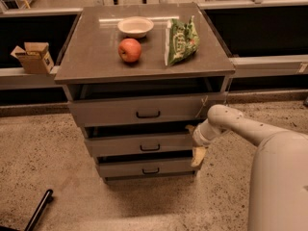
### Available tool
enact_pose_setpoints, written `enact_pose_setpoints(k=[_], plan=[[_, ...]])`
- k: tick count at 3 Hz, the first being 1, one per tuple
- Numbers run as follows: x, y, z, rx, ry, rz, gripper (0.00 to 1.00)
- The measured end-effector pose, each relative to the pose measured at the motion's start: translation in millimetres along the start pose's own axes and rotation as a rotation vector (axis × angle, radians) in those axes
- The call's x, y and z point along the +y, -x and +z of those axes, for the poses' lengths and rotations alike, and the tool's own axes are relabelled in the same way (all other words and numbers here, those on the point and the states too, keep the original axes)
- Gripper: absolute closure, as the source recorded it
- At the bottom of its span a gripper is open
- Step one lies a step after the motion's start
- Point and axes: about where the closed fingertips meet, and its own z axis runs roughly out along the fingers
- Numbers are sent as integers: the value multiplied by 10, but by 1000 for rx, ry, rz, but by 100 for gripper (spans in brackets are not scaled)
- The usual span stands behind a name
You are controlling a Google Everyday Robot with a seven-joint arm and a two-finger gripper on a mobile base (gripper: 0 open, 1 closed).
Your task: Open middle drawer
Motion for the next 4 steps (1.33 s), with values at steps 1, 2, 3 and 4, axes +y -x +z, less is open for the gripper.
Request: enact_pose_setpoints(k=[1,2,3,4], plan=[[-84,48,58,-11,-4,-7,0],[-49,84,86,-21,20,-6,0],[68,139,4,-21,53,1,17],[265,229,-157,-28,79,-4,15]])
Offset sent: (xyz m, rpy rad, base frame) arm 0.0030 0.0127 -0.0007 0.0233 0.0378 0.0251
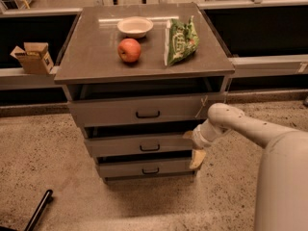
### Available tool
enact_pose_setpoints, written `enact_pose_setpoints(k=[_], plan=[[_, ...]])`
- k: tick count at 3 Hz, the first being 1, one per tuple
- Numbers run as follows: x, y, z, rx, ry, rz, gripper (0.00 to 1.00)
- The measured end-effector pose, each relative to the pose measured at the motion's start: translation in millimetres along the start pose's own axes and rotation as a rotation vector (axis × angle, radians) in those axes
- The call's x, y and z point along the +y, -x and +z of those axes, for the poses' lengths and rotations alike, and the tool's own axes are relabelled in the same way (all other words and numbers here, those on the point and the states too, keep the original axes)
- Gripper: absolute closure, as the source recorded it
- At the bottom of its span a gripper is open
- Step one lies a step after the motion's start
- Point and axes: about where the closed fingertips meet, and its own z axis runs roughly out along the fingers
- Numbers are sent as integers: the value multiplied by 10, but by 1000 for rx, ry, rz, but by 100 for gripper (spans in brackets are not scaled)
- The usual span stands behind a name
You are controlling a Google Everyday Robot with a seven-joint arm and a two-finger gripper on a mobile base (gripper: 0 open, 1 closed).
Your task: Open middle drawer
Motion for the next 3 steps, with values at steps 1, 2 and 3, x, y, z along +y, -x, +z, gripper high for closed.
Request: enact_pose_setpoints(k=[1,2,3], plan=[[277,115,-208,-17,23,-13,13],[654,203,-223,-89,109,-1,12],[936,264,-260,-142,164,16,6]])
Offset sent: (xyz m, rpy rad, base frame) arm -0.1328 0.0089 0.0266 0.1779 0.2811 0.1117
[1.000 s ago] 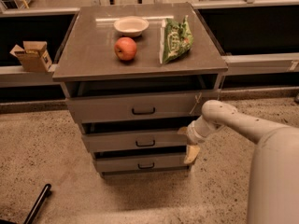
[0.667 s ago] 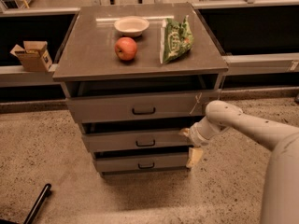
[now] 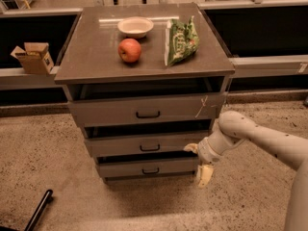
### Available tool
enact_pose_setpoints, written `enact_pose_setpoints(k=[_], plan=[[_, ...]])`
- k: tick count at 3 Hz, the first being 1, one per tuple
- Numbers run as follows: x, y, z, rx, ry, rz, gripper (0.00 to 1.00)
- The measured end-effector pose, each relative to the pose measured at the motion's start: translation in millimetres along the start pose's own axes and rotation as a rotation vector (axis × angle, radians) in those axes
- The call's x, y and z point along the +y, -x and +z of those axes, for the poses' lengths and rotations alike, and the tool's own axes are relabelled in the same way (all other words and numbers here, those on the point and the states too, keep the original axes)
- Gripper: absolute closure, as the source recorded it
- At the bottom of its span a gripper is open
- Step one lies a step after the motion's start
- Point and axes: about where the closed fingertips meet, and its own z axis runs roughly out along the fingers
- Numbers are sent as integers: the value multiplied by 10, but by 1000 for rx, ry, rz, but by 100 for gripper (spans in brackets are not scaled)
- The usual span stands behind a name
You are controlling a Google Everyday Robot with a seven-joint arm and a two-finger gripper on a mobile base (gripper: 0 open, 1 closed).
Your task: Open middle drawer
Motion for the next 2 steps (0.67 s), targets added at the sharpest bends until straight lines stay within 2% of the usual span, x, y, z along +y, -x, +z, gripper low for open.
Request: enact_pose_setpoints(k=[1,2], plan=[[27,3,3,-5,5,3,0],[26,-6,3,-6,-1,9,0]])
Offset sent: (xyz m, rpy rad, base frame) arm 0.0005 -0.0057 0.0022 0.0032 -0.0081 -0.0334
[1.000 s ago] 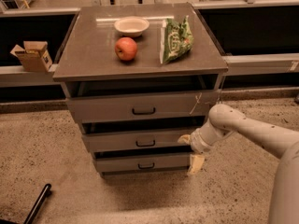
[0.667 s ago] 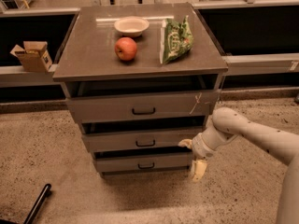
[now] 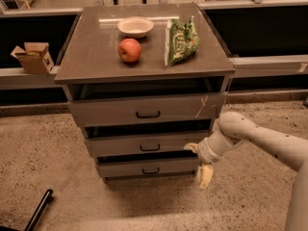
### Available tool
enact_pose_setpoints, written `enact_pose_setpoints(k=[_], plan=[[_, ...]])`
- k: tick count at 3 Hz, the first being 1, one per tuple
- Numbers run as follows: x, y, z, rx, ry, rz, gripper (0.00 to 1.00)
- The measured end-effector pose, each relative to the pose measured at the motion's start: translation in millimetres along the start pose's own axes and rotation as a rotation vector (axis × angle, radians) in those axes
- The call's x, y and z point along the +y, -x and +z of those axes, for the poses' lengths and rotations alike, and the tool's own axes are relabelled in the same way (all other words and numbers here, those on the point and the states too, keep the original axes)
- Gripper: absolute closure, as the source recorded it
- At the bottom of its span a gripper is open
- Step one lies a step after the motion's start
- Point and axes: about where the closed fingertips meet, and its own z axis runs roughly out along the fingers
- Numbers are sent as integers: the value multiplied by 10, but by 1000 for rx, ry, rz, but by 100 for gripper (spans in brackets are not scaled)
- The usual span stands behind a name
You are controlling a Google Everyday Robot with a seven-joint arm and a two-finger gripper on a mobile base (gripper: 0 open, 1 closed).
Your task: Open middle drawer
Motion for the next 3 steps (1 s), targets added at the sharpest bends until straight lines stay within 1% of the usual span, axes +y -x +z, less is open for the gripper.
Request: enact_pose_setpoints(k=[1,2,3], plan=[[-114,-53,-58,17,-71,-11,0],[-454,-181,-251,54,-245,-41,0],[-753,-257,-407,92,-352,-47,0]])
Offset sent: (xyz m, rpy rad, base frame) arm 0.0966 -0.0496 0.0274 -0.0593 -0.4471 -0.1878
